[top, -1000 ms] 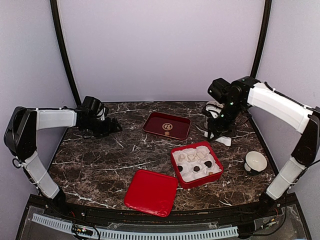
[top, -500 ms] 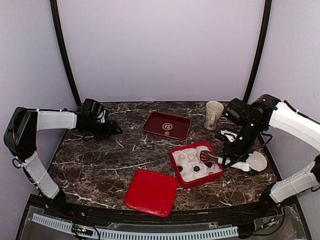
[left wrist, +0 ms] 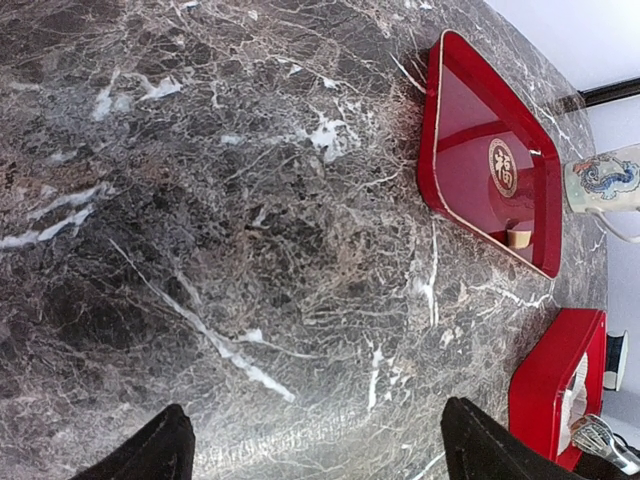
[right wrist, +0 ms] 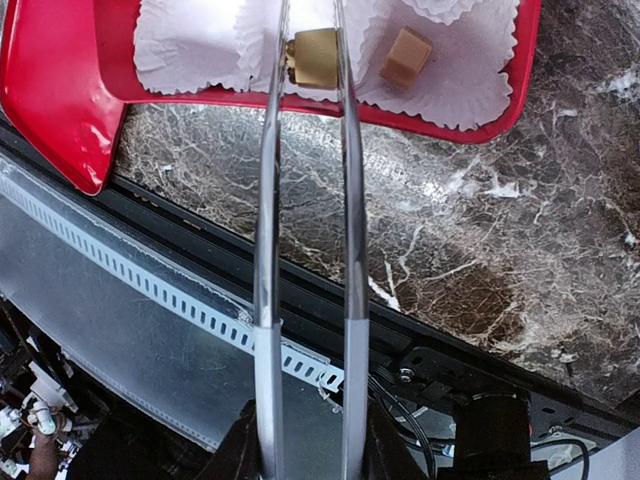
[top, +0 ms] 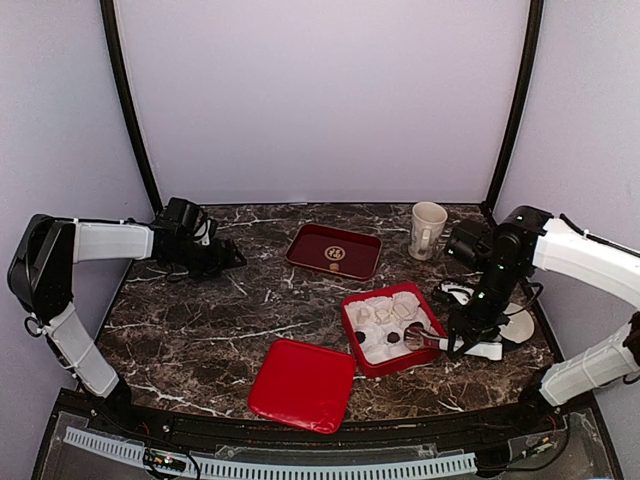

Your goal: Pack the chocolate

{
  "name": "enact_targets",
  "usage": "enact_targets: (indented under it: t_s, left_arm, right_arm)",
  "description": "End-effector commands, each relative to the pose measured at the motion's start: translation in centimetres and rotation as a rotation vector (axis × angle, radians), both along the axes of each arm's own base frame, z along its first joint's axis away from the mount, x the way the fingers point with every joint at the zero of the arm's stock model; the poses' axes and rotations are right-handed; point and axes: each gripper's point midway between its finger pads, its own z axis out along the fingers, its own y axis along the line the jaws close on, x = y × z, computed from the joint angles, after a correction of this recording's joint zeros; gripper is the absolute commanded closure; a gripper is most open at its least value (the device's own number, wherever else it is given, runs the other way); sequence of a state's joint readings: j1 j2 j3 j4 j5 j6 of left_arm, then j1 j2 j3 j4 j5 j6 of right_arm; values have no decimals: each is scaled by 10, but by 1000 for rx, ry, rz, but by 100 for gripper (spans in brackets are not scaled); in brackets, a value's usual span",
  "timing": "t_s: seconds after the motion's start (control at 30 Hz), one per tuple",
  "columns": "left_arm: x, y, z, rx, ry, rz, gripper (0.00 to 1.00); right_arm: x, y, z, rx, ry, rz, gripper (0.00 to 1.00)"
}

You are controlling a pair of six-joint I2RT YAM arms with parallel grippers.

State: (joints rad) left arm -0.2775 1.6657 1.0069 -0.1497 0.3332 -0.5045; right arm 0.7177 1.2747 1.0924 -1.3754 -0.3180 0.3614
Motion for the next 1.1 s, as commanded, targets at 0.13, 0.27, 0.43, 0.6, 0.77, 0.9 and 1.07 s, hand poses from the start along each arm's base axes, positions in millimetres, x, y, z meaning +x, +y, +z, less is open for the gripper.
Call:
enact_targets:
  t_s: [0.13, 0.27, 0.43, 0.6, 0.77, 0.9, 1.07]
  left_arm:
    - [-2, 1, 16, -22, -39, 4, 12]
    - [-2, 2, 18, -16, -45, 4, 12]
    - [-2, 2, 18, -11, -43, 1, 12]
    - [0, 2, 17, -15, -45, 2, 12]
    - [2, -1, 18, -20, -47, -4, 12]
    - [6, -1, 19, -16, -48, -5, 12]
    - [9, 0, 23, -9, -54, 3, 12]
  right_arm:
    - [3, 12, -4, 29, -12, 21, 79]
    - [4, 14, -7, 24, -8, 29, 75]
    - [5, 13, -4, 12, -14, 33, 67]
    - [9, 11, 2, -5, -34, 35, 65]
    - [32, 20, 23, 3, -119, 29, 65]
    - [59, 37, 34, 27, -196, 29, 65]
    - [106, 73, 44, 77, -285, 29, 65]
